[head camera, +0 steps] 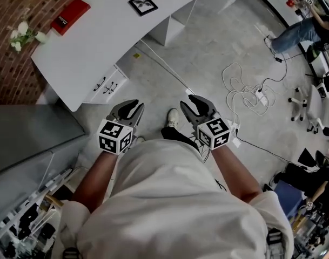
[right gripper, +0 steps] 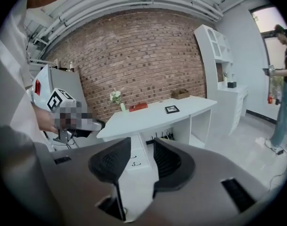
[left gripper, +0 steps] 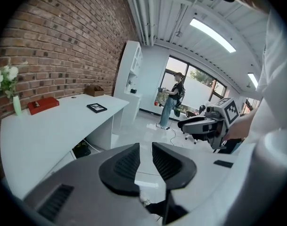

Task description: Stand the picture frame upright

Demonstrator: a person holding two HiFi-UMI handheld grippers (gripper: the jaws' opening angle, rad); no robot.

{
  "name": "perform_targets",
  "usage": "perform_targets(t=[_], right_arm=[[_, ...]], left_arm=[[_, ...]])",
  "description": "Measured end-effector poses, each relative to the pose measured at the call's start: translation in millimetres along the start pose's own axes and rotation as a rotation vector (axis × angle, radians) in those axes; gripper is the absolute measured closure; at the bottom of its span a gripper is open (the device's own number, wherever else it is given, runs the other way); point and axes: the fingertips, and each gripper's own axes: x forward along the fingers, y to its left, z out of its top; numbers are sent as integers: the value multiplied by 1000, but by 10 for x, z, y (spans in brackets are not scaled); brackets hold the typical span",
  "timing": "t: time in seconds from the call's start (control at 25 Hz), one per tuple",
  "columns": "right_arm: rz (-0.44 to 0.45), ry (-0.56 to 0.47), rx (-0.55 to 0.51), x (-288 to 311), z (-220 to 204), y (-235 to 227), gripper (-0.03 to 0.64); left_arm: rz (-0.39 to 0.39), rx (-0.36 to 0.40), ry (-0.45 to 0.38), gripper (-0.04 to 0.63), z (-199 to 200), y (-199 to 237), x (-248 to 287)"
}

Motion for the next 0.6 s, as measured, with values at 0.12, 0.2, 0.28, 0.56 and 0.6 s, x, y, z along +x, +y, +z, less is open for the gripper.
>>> perform_targets(t=[0.12, 0.2, 0.28, 0.56, 0.6], right_arm=[[40, -1, -18, 80, 180, -394, 460], [61, -2, -12, 89, 257, -656, 460], [78, -4, -3, 130, 315, -899, 462], [132, 24, 4, 343, 374, -1388, 462], [137, 25, 4, 390, 401, -1432, 462]], left_arm=[[30, -18, -8, 512, 285, -18, 329], [42, -19, -6, 512, 440, -89, 542], [55, -17, -10, 514, 586, -118, 733], [110, -75, -23, 523, 801, -14, 1096], [113, -79, -24, 523, 829, 21, 1133]])
